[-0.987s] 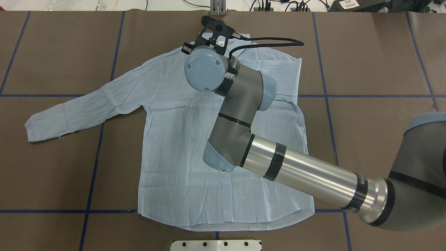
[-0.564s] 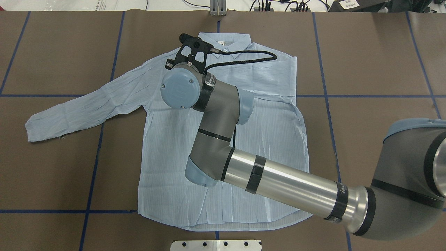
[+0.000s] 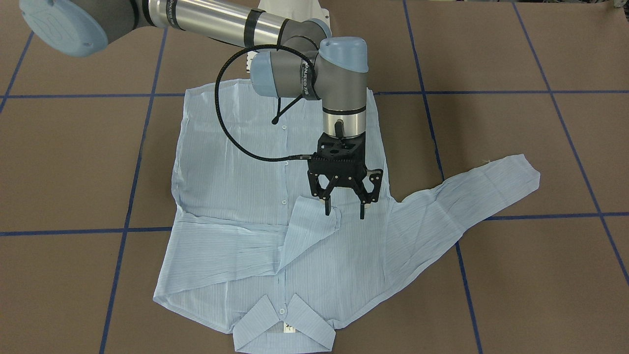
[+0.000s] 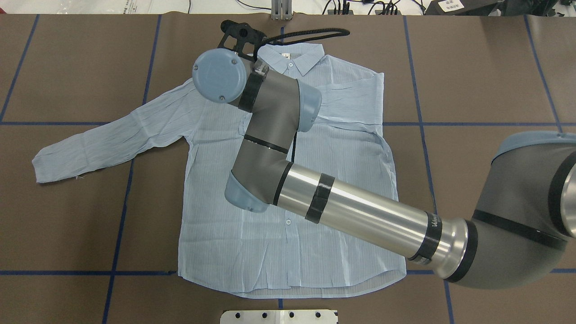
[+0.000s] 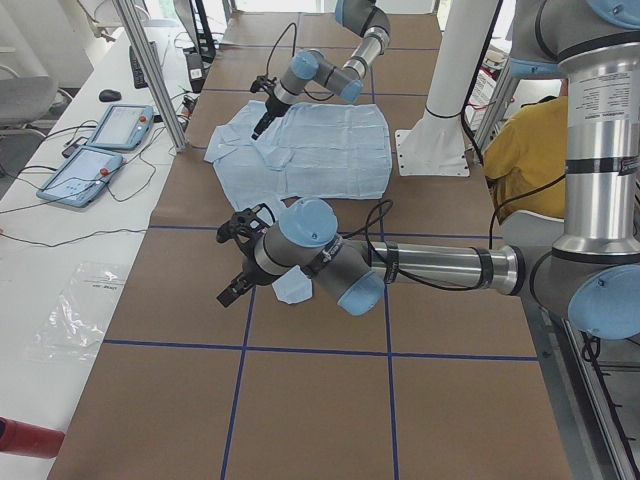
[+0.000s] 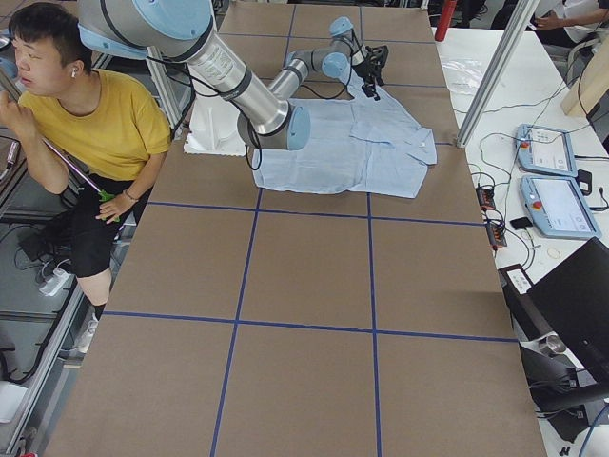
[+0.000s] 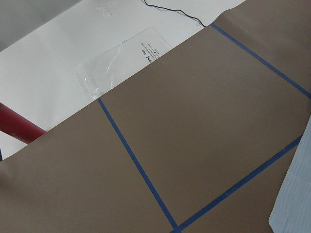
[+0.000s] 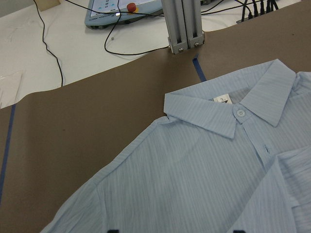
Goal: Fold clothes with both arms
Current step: 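Release the sleeve on the shirt and withdraw the right gripper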
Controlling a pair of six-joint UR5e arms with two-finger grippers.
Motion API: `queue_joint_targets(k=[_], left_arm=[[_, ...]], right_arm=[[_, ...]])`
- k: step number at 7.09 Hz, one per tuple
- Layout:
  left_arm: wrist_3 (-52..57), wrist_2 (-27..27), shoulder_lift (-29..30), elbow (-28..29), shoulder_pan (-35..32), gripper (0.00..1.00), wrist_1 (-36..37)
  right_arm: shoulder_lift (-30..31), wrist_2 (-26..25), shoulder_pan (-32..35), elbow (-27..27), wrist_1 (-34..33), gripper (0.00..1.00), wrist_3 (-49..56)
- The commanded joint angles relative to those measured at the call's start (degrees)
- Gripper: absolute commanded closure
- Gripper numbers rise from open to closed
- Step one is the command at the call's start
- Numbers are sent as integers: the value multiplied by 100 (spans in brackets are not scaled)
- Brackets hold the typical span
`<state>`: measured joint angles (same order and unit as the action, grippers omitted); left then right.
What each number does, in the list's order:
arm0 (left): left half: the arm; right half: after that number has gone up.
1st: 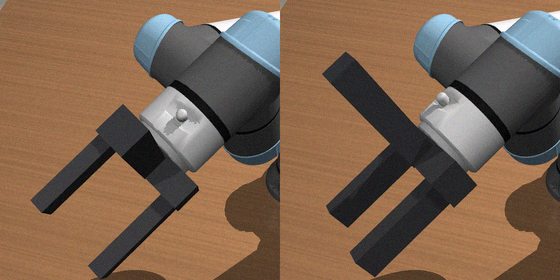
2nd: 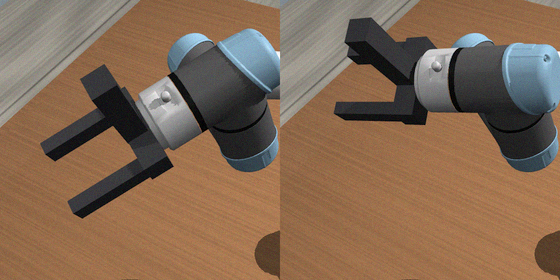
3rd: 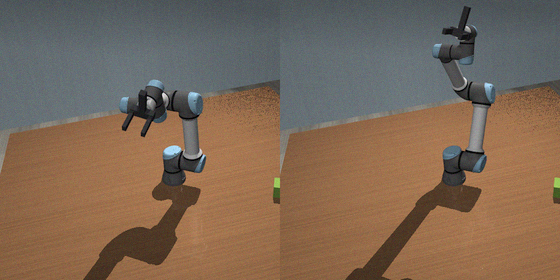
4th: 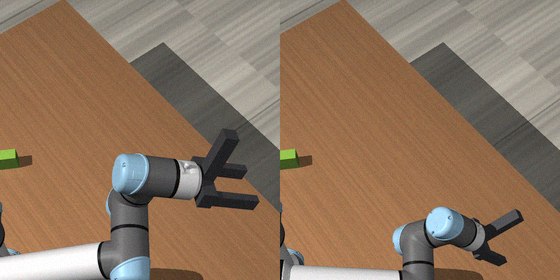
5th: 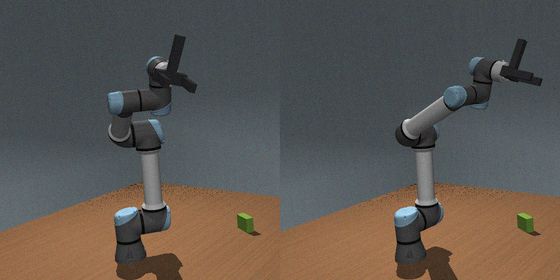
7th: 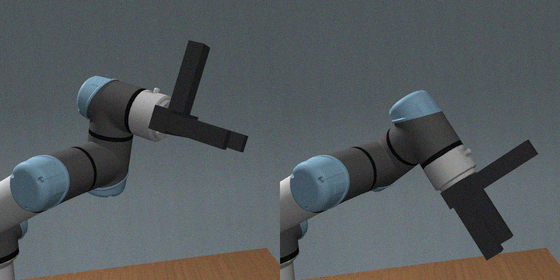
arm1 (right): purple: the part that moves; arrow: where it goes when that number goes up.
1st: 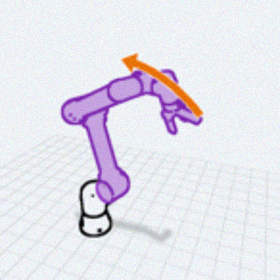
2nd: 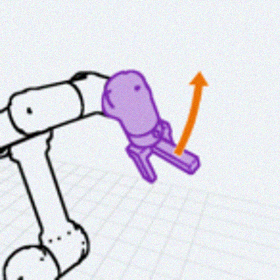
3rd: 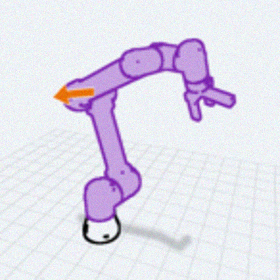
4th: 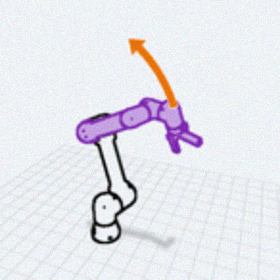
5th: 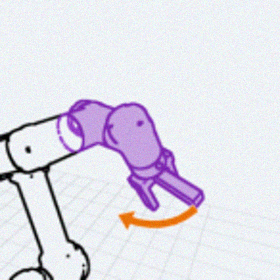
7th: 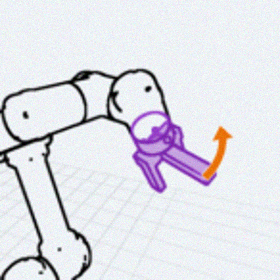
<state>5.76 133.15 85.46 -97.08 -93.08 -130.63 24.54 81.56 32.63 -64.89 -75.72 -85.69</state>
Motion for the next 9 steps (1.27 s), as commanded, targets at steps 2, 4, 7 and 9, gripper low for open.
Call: queue_joint_targets(k=[2,4,7,9], left_arm=[[-663,0,-11,48,17,0,-662],[-977,200,-144,153,357,0,-912],[-3784,-575,-161,835,1674,0,-2563],[-5498,-1831,-161,1383,2798,11,-3589]], right_arm=[[522,527,506,-276,169,0,597],[1618,1848,1223,-1520,84,0,1435],[3463,3931,3155,-2983,-400,0,4015],[4283,4690,4002,-3047,-330,0,5224]])
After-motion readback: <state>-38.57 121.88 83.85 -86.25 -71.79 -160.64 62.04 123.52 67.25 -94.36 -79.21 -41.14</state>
